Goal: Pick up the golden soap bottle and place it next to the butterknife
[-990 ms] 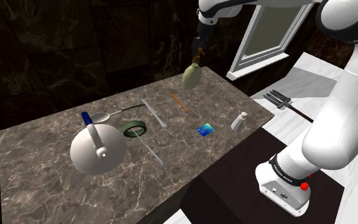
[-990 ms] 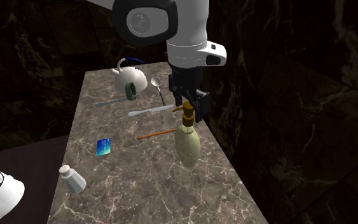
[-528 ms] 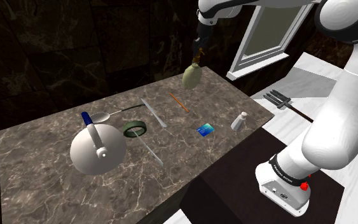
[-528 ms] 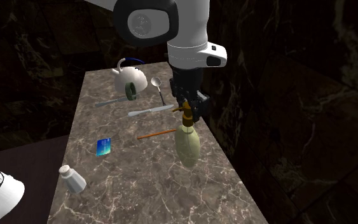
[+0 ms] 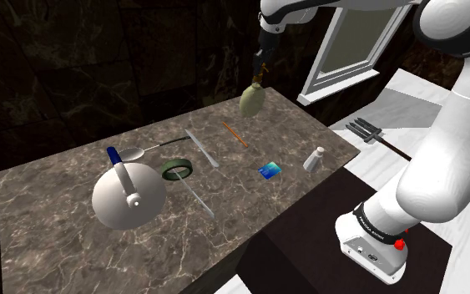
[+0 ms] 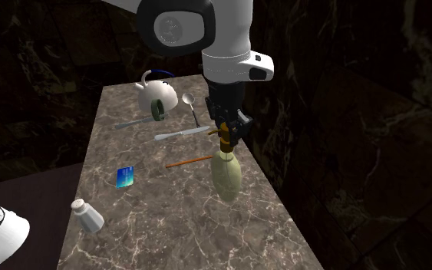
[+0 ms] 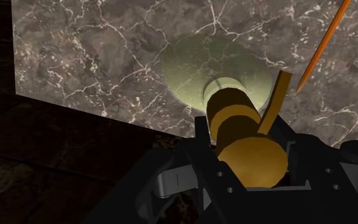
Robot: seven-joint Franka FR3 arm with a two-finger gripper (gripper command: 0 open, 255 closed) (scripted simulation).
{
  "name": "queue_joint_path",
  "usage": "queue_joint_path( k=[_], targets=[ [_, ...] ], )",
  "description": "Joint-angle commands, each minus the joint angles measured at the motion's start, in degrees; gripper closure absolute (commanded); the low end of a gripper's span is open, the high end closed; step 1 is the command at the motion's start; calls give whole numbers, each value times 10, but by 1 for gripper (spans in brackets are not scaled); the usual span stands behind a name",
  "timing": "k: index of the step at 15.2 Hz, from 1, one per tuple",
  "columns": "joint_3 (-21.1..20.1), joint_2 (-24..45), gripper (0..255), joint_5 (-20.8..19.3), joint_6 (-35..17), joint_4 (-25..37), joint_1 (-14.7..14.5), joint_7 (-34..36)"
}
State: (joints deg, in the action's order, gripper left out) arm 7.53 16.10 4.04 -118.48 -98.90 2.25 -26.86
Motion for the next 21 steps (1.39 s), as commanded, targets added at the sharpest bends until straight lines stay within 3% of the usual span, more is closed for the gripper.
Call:
queue_joint_path(
  k=[1, 19, 21],
  targets=[
    [0, 0, 255, 0, 0, 0, 0, 0],
    [2, -20, 255, -5, 131, 112, 1, 6],
    [0, -36, 255, -9, 137, 102, -5, 15]
  ],
)
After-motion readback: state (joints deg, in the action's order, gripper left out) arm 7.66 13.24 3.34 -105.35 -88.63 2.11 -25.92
